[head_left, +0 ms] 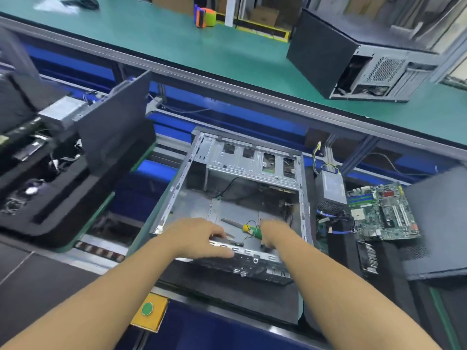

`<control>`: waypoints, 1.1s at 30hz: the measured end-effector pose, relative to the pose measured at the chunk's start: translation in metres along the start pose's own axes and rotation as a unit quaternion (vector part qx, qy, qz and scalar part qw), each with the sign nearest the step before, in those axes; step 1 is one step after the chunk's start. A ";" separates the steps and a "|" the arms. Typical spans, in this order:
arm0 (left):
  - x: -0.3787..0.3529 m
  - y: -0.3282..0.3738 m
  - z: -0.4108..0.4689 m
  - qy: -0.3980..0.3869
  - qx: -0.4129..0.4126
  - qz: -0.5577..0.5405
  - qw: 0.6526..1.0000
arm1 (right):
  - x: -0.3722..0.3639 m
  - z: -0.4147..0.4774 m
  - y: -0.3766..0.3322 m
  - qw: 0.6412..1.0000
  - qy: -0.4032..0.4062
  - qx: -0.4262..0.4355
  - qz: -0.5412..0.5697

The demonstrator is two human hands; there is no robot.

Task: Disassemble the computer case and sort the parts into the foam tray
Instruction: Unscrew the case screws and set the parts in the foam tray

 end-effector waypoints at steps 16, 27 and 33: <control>-0.009 -0.014 0.014 -0.015 0.044 0.085 0.995 | 0.030 -0.069 0.024 0.868 0.222 -0.010 0.444; -0.027 0.007 0.031 -0.042 -0.068 0.125 0.989 | 0.006 -0.142 -0.018 0.364 0.003 0.051 0.930; -0.027 0.010 0.027 0.001 -0.151 0.121 0.981 | -0.013 -0.188 -0.066 0.364 0.079 0.097 0.923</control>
Point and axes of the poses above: each hand's wrist, its own z-axis towards the middle knuckle, its own x-axis out of the back of the hand, y = z × x, the point moved 6 cm from there along z, towards the middle knuckle, and after that the axes turned 12 degrees about -z, right-handed, at the moved point
